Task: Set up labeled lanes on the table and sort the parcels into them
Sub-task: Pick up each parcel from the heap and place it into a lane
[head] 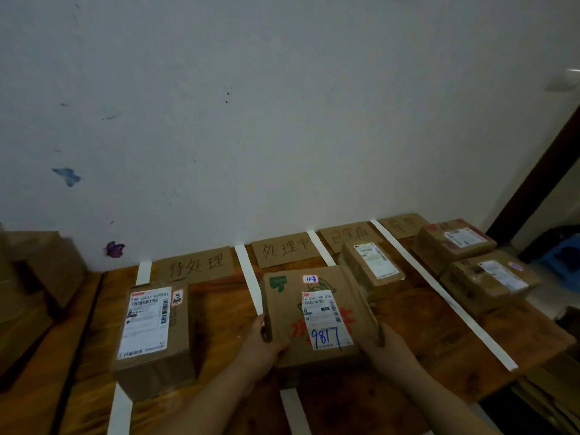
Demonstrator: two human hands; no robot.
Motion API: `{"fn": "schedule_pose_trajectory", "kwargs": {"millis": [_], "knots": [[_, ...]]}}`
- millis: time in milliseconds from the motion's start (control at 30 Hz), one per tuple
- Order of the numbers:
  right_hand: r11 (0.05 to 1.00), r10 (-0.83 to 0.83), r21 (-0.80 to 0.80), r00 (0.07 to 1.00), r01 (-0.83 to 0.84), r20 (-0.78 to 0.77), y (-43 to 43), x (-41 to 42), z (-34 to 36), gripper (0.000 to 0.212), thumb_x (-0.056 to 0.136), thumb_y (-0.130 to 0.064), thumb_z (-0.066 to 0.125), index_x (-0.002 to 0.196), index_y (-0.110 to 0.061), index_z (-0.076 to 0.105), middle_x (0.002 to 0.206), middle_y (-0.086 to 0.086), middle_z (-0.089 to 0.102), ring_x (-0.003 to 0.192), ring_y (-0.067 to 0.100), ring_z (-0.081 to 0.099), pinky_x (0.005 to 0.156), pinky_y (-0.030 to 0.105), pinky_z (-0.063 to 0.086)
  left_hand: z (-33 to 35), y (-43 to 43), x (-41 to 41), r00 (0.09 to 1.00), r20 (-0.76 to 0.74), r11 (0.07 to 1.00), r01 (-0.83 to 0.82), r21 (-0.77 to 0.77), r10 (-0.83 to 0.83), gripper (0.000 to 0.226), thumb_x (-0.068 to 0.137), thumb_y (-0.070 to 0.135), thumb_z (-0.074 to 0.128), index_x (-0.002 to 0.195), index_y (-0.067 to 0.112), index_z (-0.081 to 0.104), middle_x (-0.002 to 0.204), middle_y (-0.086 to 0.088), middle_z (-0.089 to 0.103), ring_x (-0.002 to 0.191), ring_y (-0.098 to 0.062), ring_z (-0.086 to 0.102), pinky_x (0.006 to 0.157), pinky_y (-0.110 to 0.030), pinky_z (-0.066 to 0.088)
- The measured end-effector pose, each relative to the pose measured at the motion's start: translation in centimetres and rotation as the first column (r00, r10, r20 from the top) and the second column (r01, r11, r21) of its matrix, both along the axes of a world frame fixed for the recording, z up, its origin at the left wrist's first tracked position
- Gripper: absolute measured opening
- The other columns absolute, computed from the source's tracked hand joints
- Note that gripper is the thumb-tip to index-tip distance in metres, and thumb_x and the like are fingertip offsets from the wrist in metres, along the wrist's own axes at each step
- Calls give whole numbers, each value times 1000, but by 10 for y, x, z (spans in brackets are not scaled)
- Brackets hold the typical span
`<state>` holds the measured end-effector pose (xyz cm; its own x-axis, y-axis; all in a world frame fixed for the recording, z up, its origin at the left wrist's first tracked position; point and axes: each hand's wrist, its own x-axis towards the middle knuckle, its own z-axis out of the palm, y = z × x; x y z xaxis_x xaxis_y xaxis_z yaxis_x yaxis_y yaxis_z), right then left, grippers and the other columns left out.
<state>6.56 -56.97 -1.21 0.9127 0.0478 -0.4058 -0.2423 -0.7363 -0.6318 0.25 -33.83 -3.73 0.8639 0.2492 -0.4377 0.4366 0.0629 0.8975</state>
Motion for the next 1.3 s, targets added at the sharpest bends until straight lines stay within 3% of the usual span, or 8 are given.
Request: {"fn": "schedule_pose_trajectory", "kwargs": {"millis": [233,333,467,567,700,833,1067,1300], "knots": [[984,176,23,984,-176,18,-6,55,-18,65,83,-57,54,141,-41,31,137,-5,50,125,18,50,103,41,44,-14,-24,44,998,-52,998,-35,47,38,62,92,3,53,144,24,27,111,6,53,101,-13,55,76,-25,56],[968,244,-43,967,-247,-66,-12,80,-33,73,88,-51,55,149,-36,18,150,7,30,133,27,39,109,43,37,-22,-36,56,994,-100,996,-42,78,50,67,93,6,53,147,27,20,129,0,51,110,-16,55,71,-22,55],[930,347,-92,932,-357,-105,-14,102,-48,79,90,-53,53,152,-28,10,156,8,16,138,27,31,111,40,33,-34,-40,61,990,-138,985,42,170,-18,111,68,26,83,147,39,6,140,6,39,125,-13,44,101,-36,47],[908,402,-88,912,-409,-84,-15,111,-57,79,92,-53,50,152,-29,4,154,10,14,136,26,33,109,36,34,-35,-44,68,981,-179,951,121,284,-71,129,62,27,85,147,36,-12,142,9,21,127,-9,30,105,-26,36],[885,451,-100,891,-454,-57,-14,121,-60,76,93,-53,46,152,-29,5,152,11,16,135,27,34,109,33,33,-40,-41,81,992,-95,925,115,362,-87,110,64,27,84,139,48,7,137,14,34,126,-3,36,99,-17,39],[883,462,-55,884,-466,-72,-9,134,-62,77,90,-56,50,151,-30,10,151,12,18,135,30,34,110,36,33,-38,-32,88,990,-80,912,141,385,-119,103,61,29,85,132,54,15,135,18,42,129,-4,40,106,-33,42],[850,522,-110,852,-516,39,6,141,-31,57,87,-51,56,136,-33,35,147,2,30,135,25,33,109,45,36,10,-28,71,970,-238,882,74,466,44,104,77,45,71,151,30,1,158,1,9,144,-24,18,115,-43,26],[717,692,-110,686,-688,225,92,81,54,64,90,-47,54,146,-25,32,152,4,31,136,26,35,111,42,32,102,15,-9,994,20,792,-96,603,105,81,88,35,63,151,23,13,157,3,16,143,-13,16,117,-28,16]]}}
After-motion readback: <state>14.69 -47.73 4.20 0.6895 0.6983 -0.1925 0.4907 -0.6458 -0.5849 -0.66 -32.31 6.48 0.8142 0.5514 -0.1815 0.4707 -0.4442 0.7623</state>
